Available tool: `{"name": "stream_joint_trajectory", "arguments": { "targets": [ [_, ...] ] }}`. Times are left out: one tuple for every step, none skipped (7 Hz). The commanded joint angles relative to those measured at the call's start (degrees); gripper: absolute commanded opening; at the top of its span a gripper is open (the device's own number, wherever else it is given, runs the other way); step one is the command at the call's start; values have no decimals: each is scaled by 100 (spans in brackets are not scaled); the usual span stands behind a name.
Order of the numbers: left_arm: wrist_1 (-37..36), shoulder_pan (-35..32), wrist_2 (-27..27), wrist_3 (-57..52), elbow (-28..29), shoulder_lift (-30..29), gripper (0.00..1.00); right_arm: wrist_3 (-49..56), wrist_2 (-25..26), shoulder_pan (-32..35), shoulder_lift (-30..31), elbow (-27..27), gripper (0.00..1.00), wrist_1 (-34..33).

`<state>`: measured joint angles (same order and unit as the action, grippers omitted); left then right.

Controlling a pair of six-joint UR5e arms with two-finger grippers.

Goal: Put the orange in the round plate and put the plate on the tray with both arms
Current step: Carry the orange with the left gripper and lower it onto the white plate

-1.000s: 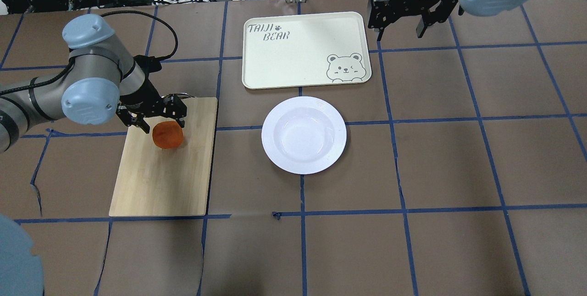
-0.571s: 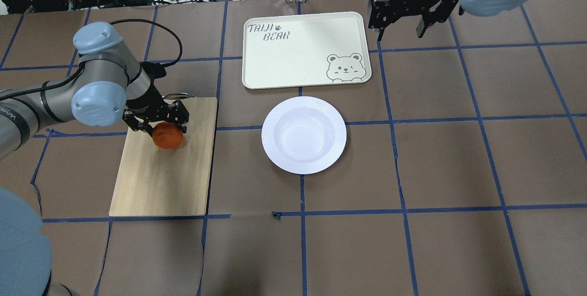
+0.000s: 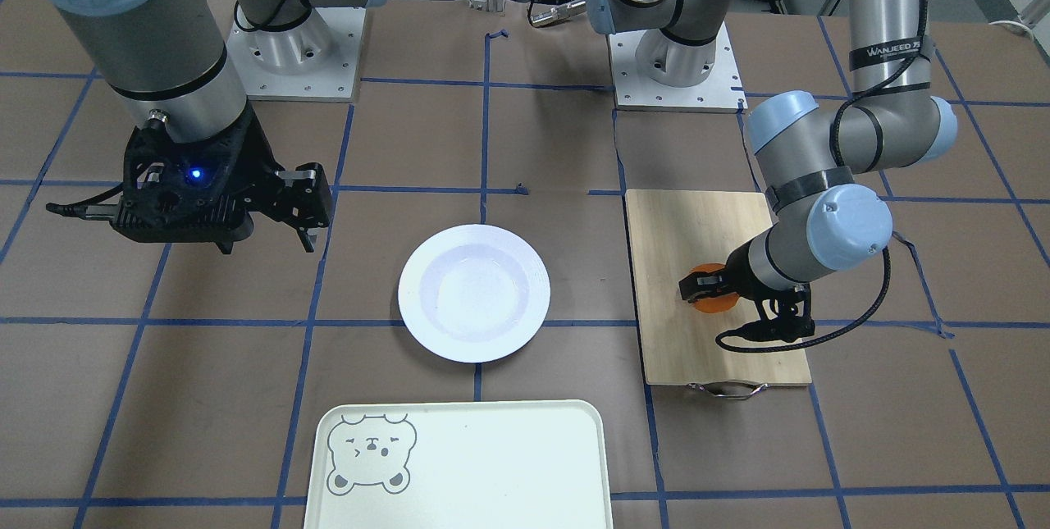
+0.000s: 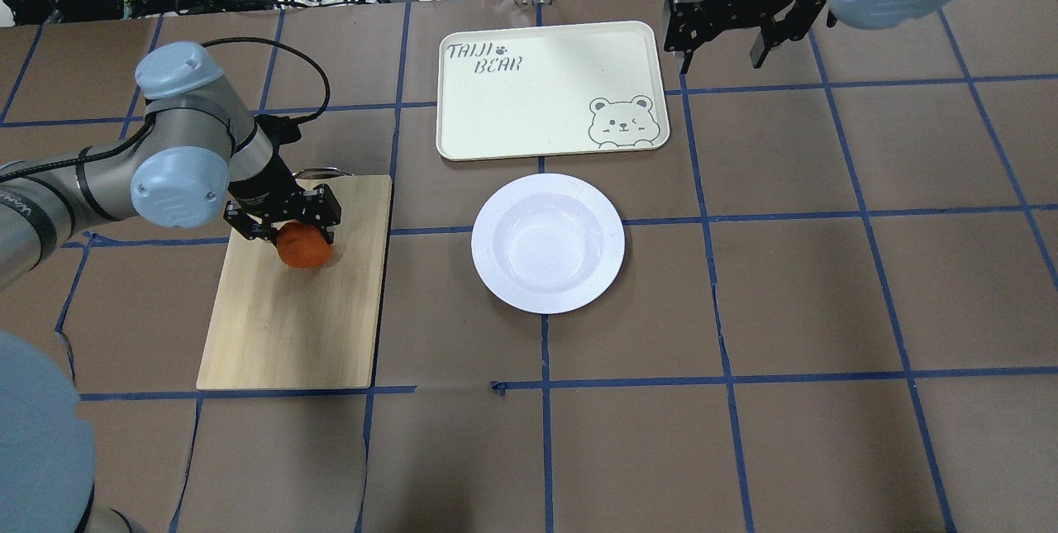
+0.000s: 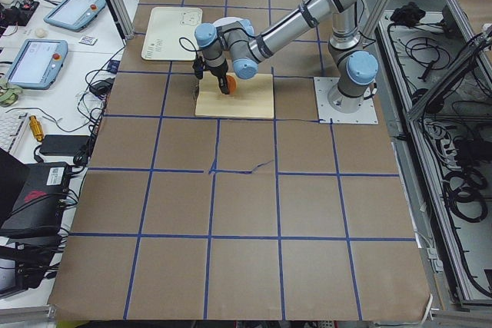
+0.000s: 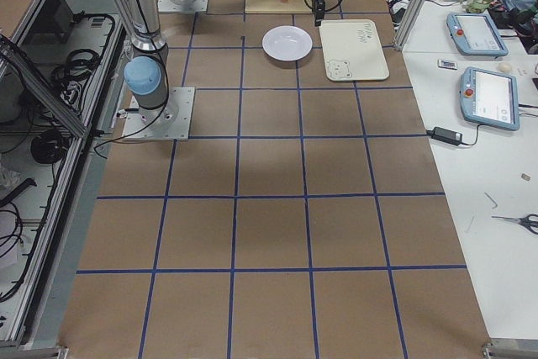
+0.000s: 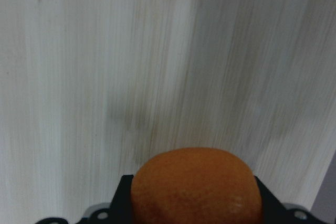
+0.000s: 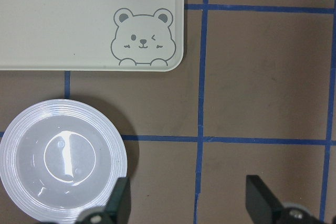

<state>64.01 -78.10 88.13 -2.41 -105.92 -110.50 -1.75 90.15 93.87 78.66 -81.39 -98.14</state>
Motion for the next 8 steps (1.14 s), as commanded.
{"name": "stream_joint_trajectory", "arguments": {
  "targets": [
    [416, -178, -59, 537, 665, 38, 0, 8, 2, 0, 0, 0, 79, -4],
    [689, -449, -346, 784, 1052, 20, 0, 8, 2, 0, 0, 0, 80, 5],
    [692, -791, -627, 1595, 1239, -93, 0, 8, 2, 0, 0, 0, 79, -4],
    [613, -1116, -1048, 2256, 1258, -94, 0, 17, 2, 0, 0, 0, 77, -4],
    [534, -1459, -1278, 2758, 1241, -94, 0, -26, 2, 0, 0, 0, 81, 5],
    [516, -1784, -1420, 3381, 1171, -181, 0, 8, -15, 0, 0, 0, 74, -4],
    [516, -1918, -1752, 3744, 1171, -252, 0, -35, 2, 0, 0, -9, 76, -4],
    [490, -2076, -2112, 4044, 1162, -322, 0, -36, 2, 8, 0, -9, 78, -4]
  ]
}}
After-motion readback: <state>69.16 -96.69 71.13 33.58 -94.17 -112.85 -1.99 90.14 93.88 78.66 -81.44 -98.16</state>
